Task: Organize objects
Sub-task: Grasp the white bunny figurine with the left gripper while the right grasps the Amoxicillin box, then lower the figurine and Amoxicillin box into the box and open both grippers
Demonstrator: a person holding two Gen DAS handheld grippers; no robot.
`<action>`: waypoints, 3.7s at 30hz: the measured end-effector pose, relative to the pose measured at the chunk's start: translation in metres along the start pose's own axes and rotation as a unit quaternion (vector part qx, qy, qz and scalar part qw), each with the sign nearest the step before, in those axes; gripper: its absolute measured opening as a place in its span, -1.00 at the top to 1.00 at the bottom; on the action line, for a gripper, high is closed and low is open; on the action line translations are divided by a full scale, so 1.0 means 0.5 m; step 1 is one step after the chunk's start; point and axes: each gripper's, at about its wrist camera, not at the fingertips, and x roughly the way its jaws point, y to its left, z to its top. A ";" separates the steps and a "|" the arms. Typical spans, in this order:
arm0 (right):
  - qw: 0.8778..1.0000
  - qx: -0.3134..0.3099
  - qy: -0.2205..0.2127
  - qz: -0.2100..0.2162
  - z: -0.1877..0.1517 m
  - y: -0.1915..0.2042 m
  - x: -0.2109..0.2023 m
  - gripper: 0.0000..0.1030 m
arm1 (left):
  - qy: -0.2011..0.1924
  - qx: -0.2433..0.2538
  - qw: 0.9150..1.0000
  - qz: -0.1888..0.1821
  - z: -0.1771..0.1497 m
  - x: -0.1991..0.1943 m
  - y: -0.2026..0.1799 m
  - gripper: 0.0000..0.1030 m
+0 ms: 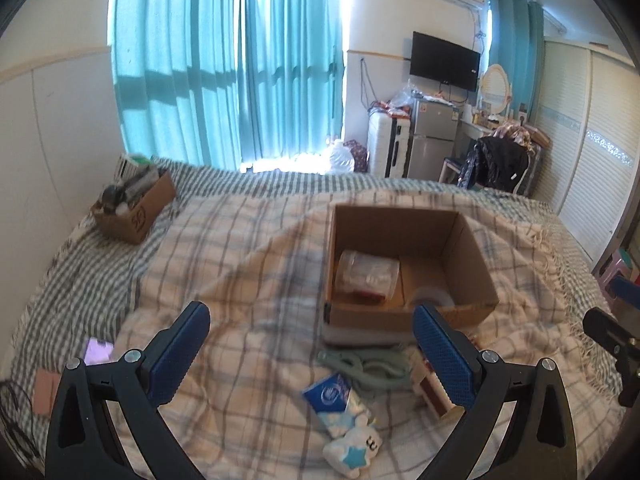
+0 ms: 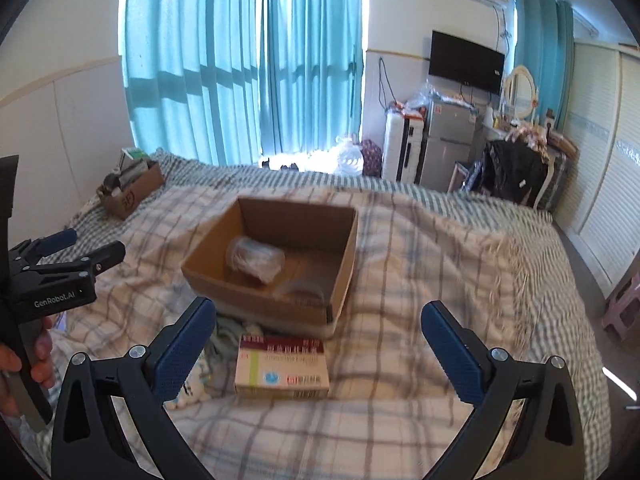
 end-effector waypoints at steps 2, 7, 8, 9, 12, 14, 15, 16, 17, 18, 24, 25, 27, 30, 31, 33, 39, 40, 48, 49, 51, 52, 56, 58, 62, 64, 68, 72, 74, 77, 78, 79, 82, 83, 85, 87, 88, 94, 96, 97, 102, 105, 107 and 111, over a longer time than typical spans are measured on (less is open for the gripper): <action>1.000 0.003 0.015 -0.008 -0.040 0.008 0.028 -0.99 | 0.019 -0.003 1.000 0.007 -0.037 0.018 0.000 -1.00; 0.998 -0.001 0.055 -0.015 -0.108 0.027 0.101 -0.99 | 0.064 0.030 0.997 0.026 -0.145 0.080 -0.021 -1.00; 0.998 -0.006 0.063 -0.018 -0.118 0.031 0.114 -0.99 | 0.073 0.033 0.997 0.019 -0.164 0.093 -0.023 -1.00; 0.997 -0.009 0.070 -0.012 -0.126 0.033 0.125 -0.99 | 0.083 0.030 0.996 0.015 -0.181 0.106 -0.024 -1.00; 0.997 -0.005 0.083 -0.003 -0.136 0.031 0.143 -0.99 | 0.113 0.028 0.993 -0.004 -0.234 0.137 -0.030 -1.00; 0.996 -0.001 0.086 -0.001 -0.136 0.029 0.147 -0.99 | 0.129 0.056 0.990 -0.001 -0.264 0.153 -0.045 -1.00; 0.996 -0.001 0.088 -0.001 -0.137 0.030 0.148 -0.99 | 0.145 0.066 0.987 -0.002 -0.275 0.166 -0.051 -1.00; 0.996 -0.003 0.090 -0.001 -0.139 0.032 0.150 -0.99 | 0.161 0.065 0.985 -0.015 -0.282 0.178 -0.051 -1.00; 0.996 -0.005 0.092 -0.003 -0.140 0.035 0.152 -0.99 | 0.166 0.059 0.984 -0.023 -0.284 0.184 -0.048 -1.00; 0.995 -0.009 0.095 -0.007 -0.142 0.038 0.154 -0.99 | 0.170 0.052 0.984 -0.032 -0.284 0.190 -0.045 -0.98; 0.993 -0.024 0.116 -0.008 -0.145 0.052 0.173 -0.99 | 0.179 0.096 0.976 -0.075 -0.299 0.185 -0.082 -0.20; 0.993 -0.025 0.118 -0.008 -0.146 0.052 0.175 -0.99 | 0.178 0.094 0.977 -0.075 -0.298 0.183 -0.080 -0.20; 0.992 -0.027 0.120 -0.010 -0.146 0.054 0.175 -0.99 | 0.177 0.084 0.978 -0.076 -0.296 0.180 -0.073 -0.20; 0.991 -0.038 0.124 -0.009 -0.143 0.062 0.176 -0.99 | 0.166 0.062 0.982 -0.063 -0.282 0.157 -0.054 -0.20; 0.991 -0.044 0.126 -0.005 -0.140 0.067 0.177 -0.99 | 0.161 0.045 0.984 -0.069 -0.269 0.142 -0.038 -0.20; 0.990 -0.060 0.125 0.007 -0.131 0.083 0.176 -0.99 | 0.152 0.017 0.985 -0.077 -0.249 0.120 -0.014 -0.20; 0.980 -0.125 0.152 -0.008 -0.122 0.152 0.230 -0.99 | 0.119 0.012 0.993 -0.009 -0.187 0.113 0.032 -0.20; 0.976 -0.139 0.165 -0.016 -0.127 0.164 0.248 -0.96 | 0.117 0.005 0.993 -0.001 -0.180 0.121 0.045 -0.20; 0.942 -0.227 0.230 -0.087 -0.180 0.214 0.338 -0.66 | 0.138 -0.036 0.990 0.001 -0.178 0.175 0.082 -0.20; 0.939 -0.237 0.231 -0.098 -0.184 0.220 0.341 -0.65 | 0.142 -0.039 0.989 0.000 -0.176 0.180 0.083 -0.20; 0.933 -0.258 0.221 -0.117 -0.186 0.231 0.339 -0.59 | 0.146 -0.042 0.988 -0.001 -0.175 0.184 0.081 -0.20; 0.931 -0.264 0.217 -0.126 -0.185 0.232 0.338 -0.47 | 0.147 -0.043 0.988 -0.006 -0.172 0.182 0.081 -0.20; 0.937 -0.259 0.203 -0.122 -0.166 0.220 0.319 -0.09 | 0.138 -0.032 0.990 -0.013 -0.154 0.165 0.070 -0.20; 0.939 -0.259 0.193 -0.118 -0.150 0.216 0.308 0.09 | 0.129 -0.019 0.991 -0.010 -0.139 0.156 0.062 -0.20; 0.943 -0.267 0.157 -0.120 -0.111 0.194 0.267 0.33 | 0.116 -0.022 0.993 -0.022 -0.105 0.140 0.056 -0.20; 0.948 -0.260 0.142 -0.114 -0.091 0.178 0.248 0.44 | 0.107 -0.021 0.994 -0.025 -0.086 0.131 0.048 -0.20; 0.969 -0.212 0.100 -0.078 -0.034 0.131 0.190 0.44 | 0.098 -0.020 0.994 -0.041 -0.046 0.124 0.028 -0.20; 0.984 -0.162 0.063 -0.032 0.022 0.094 0.132 0.44 | 0.078 -0.014 0.996 -0.045 0.009 0.116 0.009 -0.20; 0.989 -0.136 0.047 -0.012 0.056 0.079 0.108 0.44 | 0.074 -0.021 0.996 -0.050 0.035 0.114 0.007 -0.20; 0.993 -0.117 0.033 -0.003 0.109 0.067 0.090 0.44 | 0.070 -0.037 0.995 -0.067 0.075 0.112 0.008 -0.20; 0.993 -0.117 0.027 -0.005 0.130 0.065 0.085 0.44 | 0.059 -0.038 0.995 -0.074 0.094 0.108 0.005 -0.20; 0.993 -0.116 0.019 -0.007 0.147 0.063 0.081 0.44 | 0.052 -0.036 0.995 -0.078 0.104 0.107 0.001 -0.20; 0.995 -0.094 0.004 0.012 0.198 0.055 0.088 0.44 | 0.054 -0.035 0.994 -0.088 0.138 0.133 -0.018 -0.20; 0.996 -0.086 0.003 0.020 0.212 0.052 0.097 0.44 | 0.058 -0.034 0.993 -0.093 0.146 0.144 -0.024 -0.20; 0.997 -0.070 0.006 0.026 0.229 0.046 0.125 0.44 | 0.061 -0.028 0.994 -0.091 0.161 0.175 -0.042 -0.20; 0.998 -0.057 0.016 0.033 0.241 0.041 0.166 0.44 | 0.066 -0.023 0.993 -0.092 0.167 0.202 -0.056 -0.20; 0.998 -0.054 0.021 0.038 0.245 0.040 0.186 0.44 | 0.070 -0.017 0.993 -0.093 0.170 0.223 -0.065 -0.20; 0.998 -0.027 0.039 0.040 0.240 0.014 0.307 0.44 | 0.086 0.005 0.992 -0.090 0.159 0.333 -0.106 -0.20; 0.997 -0.018 0.051 0.046 0.229 0.001 0.347 0.44 | 0.089 0.014 0.992 -0.084 0.154 0.361 -0.120 -0.20; 0.997 -0.016 0.056 0.048 0.223 -0.005 0.366 0.44 | 0.089 0.019 0.993 -0.082 0.151 0.375 -0.128 -0.20; 0.996 0.004 0.068 0.064 0.200 -0.028 0.418 0.43 | 0.091 0.020 0.991 -0.092 0.137 0.410 -0.141 -0.20; 0.995 0.012 0.072 0.066 0.191 -0.035 0.428 0.42 | 0.092 0.024 0.991 -0.093 0.130 0.415 -0.143 -0.25; 0.996 0.016 0.064 0.065 0.189 -0.038 0.418 0.39 | 0.091 0.035 0.992 -0.079 0.132 0.414 -0.145 -0.54; 0.997 0.024 0.040 0.058 0.208 -0.041 0.369 -0.08 | 0.073 0.043 0.994 -0.066 0.142 0.367 -0.133 -0.72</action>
